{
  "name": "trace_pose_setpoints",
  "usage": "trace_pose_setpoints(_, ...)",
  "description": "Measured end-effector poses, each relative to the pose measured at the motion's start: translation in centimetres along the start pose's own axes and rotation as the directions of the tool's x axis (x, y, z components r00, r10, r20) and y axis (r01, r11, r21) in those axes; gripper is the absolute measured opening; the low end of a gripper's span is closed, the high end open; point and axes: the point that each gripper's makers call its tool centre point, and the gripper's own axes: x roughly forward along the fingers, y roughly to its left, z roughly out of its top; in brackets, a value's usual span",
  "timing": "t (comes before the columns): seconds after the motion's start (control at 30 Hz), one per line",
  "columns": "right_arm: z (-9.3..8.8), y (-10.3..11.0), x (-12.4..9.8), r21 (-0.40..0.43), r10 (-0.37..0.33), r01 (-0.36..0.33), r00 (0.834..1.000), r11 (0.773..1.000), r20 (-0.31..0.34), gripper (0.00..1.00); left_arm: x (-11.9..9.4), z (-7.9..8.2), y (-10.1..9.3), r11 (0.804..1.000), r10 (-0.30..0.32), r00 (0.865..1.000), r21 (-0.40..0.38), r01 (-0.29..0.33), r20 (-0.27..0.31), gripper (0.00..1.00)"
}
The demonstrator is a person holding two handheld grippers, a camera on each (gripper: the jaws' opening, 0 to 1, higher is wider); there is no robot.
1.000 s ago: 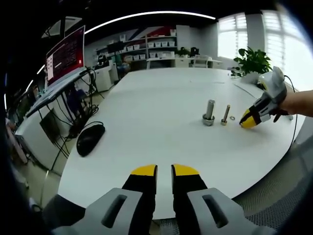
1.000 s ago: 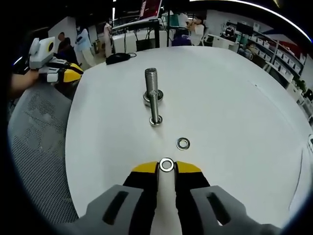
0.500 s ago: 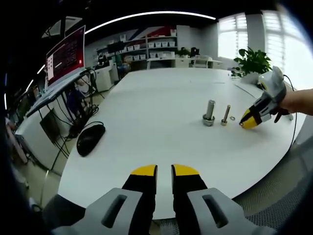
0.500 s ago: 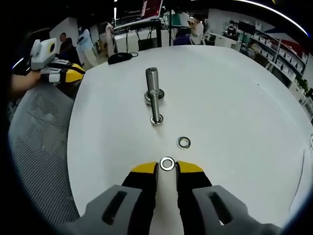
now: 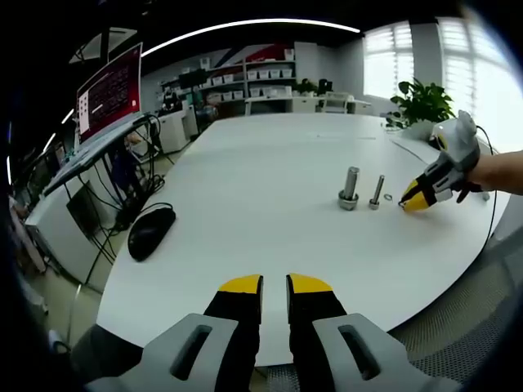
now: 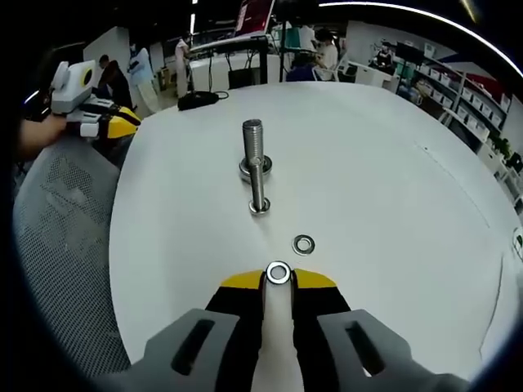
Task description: Place the washer onto the threaded stud by aligning its center hole with the stud, sliding it down to the base, and recovering from edge contact or off-axis alignment until the washer reaches the visible bottom stop.
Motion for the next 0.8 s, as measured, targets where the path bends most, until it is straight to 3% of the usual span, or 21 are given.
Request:
trace_pose_setpoints(0.47,4.0,0.2,-1.3,-0.013,0.0,0.001,0.998,1.0,0.07,0.13,0.0,0.0,0.0,1.0,-0.002,1.0,0.002,0.002,-0.001,0.09)
trace_pose_setpoints(0.7,6.8,0.3,-1.8,0.008,0.017,-0.019,0.99,1.0,0.14,0.13,0.0,0.0,-0.1,1.0,-0.002,1.0,0.002,0.002,-0.002,0.09)
trace_pose_setpoints(0.73,7.4,0.5,-1.7,0.053,0.036,-0.045,0.985,0.998,0.167,0.13,0.0,0.0,-0.1,1.0,-0.002,1.0,0.002,0.002,-0.001,0.09)
trace_pose_setpoints(0.8,7.8,0.2,-1.7,0.018,0.027,-0.031,0.986,0.999,0.164,0.13,0.0,0.0,-0.1,1.0,-0.002,1.0,0.001,0.002,-0.001,0.09)
